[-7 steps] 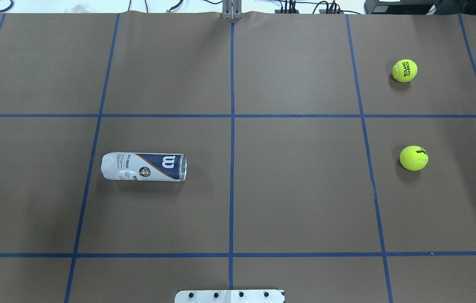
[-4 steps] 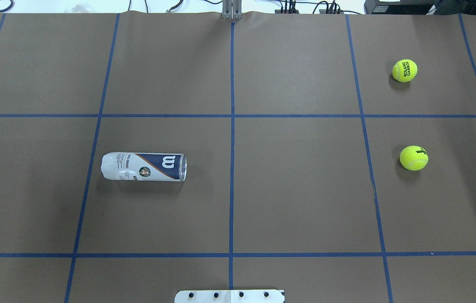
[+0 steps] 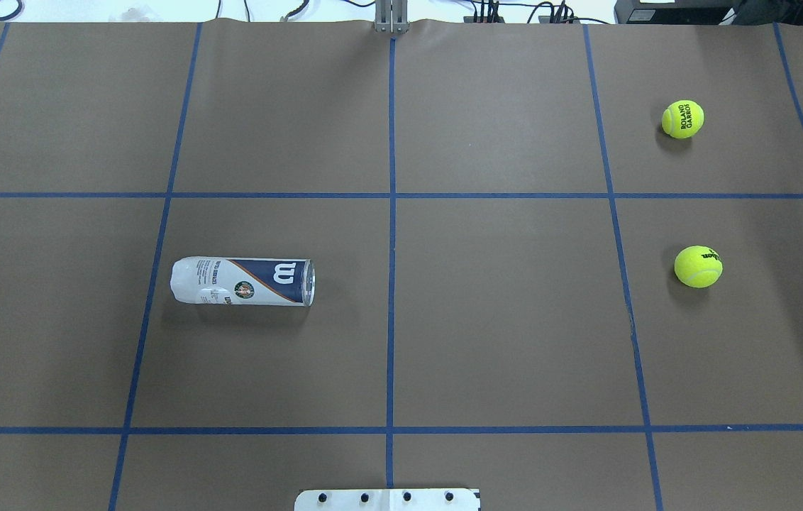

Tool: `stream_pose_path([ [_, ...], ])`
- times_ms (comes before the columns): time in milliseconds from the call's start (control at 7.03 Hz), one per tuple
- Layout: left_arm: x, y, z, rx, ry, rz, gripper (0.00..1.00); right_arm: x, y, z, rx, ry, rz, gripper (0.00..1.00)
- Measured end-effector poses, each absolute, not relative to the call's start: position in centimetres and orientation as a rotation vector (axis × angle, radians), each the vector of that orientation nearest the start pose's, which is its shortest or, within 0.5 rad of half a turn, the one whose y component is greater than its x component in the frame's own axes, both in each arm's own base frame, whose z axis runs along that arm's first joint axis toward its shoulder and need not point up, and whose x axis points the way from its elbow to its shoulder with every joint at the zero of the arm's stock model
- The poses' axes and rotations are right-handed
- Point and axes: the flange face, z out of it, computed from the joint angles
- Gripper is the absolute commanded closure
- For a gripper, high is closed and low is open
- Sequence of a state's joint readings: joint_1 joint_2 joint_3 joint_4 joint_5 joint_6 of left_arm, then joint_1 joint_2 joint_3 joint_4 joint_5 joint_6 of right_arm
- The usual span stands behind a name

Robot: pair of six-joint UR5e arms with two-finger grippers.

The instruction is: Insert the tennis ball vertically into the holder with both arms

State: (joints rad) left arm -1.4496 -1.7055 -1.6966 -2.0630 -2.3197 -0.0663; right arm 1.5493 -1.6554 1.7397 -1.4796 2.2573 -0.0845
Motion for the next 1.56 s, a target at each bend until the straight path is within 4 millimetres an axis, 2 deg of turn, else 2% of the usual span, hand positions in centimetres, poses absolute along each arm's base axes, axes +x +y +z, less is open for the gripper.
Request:
stream_pose_path([
  [284, 9.5, -58.2, 38.3, 0.836, 0.853, 0.539, 0.01, 6.0, -46.8, 61.2, 0.189, -0.68, -0.161, 0.0],
  [427, 13.9, -58.4, 34.1, 0.893, 0.901, 0.613, 0.01, 6.0, -46.7, 61.3, 0.187, -0.681, -0.161, 0.0],
  [711, 21.7, -57.6, 26.7, 0.93, 1.012, 0.685, 0.01, 6.0, -46.6, 61.5, 0.182, -0.681, -0.159, 0.0],
  [853, 25.4, -56.5, 24.0, 0.933, 1.056, 0.737, 0.01, 6.0, -46.6, 61.6, 0.18, -0.681, -0.157, 0.0],
  [1137, 33.9, -52.5, 22.5, 0.896, 1.096, 0.93, 0.01, 6.0, -46.4, 61.8, 0.176, -0.681, -0.156, 0.0],
  [1280, 36.8, -50.8, 22.3, 0.879, 1.073, 1.048, 0.01, 6.0, -46.3, 61.8, 0.176, -0.681, -0.156, 0.0],
  [1564, 39.4, -49.1, 21.5, 0.831, 0.988, 1.244, 0.01, 6.0, -46.2, 62.0, 0.173, -0.682, -0.154, 0.0],
])
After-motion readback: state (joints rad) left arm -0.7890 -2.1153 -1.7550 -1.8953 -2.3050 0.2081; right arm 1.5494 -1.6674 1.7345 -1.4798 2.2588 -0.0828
